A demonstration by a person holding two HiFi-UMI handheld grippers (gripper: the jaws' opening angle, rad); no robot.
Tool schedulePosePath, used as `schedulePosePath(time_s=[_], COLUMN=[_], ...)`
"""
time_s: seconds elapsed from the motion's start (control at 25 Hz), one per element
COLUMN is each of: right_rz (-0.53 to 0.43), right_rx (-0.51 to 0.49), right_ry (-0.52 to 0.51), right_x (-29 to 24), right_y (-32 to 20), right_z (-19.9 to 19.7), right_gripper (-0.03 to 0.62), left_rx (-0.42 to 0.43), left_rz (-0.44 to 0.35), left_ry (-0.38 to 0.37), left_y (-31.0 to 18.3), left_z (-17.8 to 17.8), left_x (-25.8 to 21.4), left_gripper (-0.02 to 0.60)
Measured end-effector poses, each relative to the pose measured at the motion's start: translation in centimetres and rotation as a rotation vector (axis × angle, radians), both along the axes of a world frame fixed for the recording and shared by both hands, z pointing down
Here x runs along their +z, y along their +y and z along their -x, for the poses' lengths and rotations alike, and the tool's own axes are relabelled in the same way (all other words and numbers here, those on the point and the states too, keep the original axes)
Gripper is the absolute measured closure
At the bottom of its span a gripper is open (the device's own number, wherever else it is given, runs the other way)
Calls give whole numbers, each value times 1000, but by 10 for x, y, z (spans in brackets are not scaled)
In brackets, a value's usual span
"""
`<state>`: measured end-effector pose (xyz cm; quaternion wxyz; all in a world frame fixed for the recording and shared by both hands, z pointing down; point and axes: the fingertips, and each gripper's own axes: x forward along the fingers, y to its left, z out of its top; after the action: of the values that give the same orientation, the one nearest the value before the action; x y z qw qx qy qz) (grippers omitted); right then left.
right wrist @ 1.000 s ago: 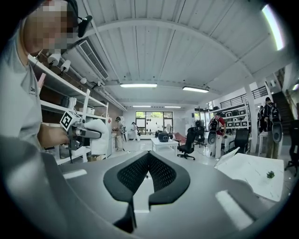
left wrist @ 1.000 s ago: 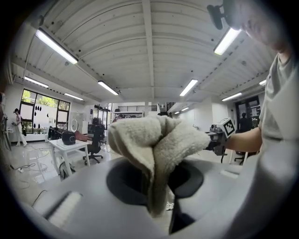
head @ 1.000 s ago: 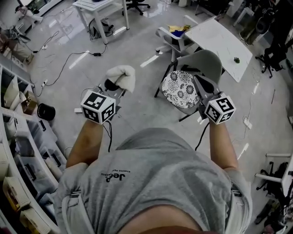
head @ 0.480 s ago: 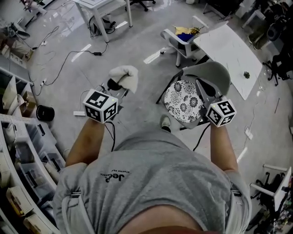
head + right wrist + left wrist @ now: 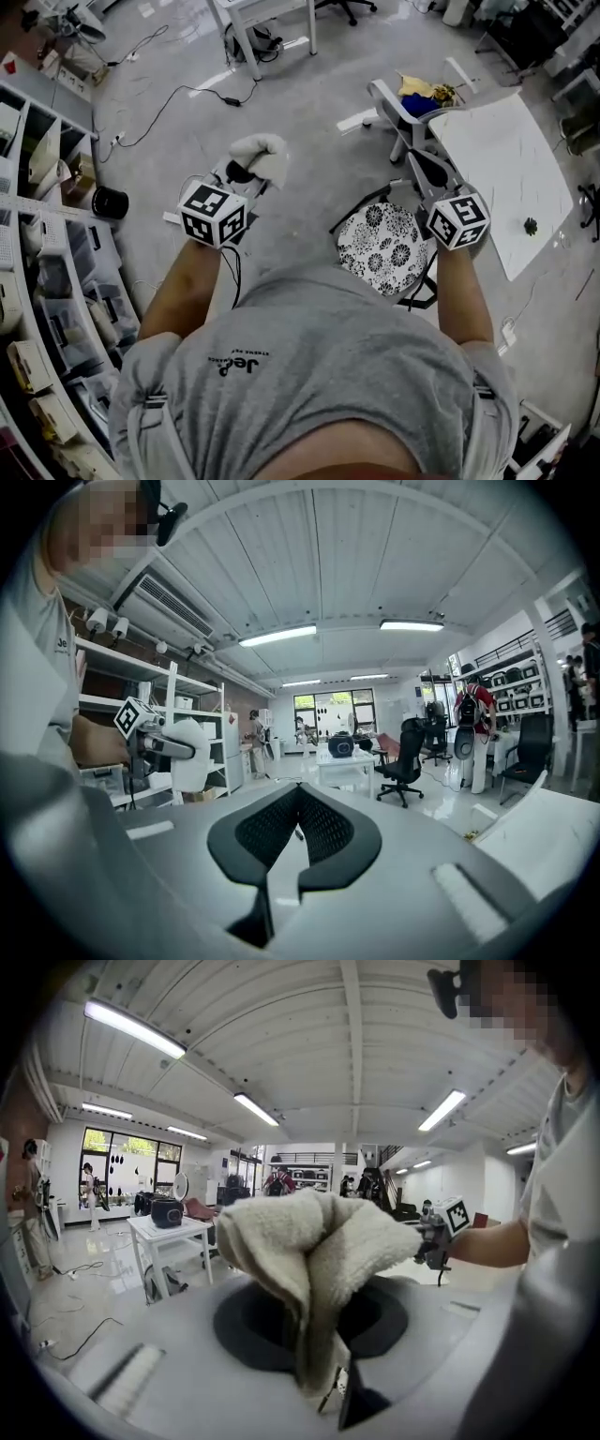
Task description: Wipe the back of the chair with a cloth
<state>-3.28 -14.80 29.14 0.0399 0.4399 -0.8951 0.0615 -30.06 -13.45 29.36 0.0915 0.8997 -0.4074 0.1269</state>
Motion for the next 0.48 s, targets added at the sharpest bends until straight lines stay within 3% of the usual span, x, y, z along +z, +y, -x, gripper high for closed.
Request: schedulePosePath(time_s=[0.16,0.36,0.48], right_rz=[5,38,61], right_rx=[27,186,306], right_ry=[-2,2,4], right_x=[12,32,47], right_y=[-32,-44,-29], right_z=[3,-5,-36], right_gripper=[589,589,589], left_rx=[22,164,287], left_rz=[19,56,69], left_ry=[-23,-56,-81], left_y=[-36,-80,-91], left_z=[2,-13,-57], left_x=[15,40,58], left_gripper=[436,436,436])
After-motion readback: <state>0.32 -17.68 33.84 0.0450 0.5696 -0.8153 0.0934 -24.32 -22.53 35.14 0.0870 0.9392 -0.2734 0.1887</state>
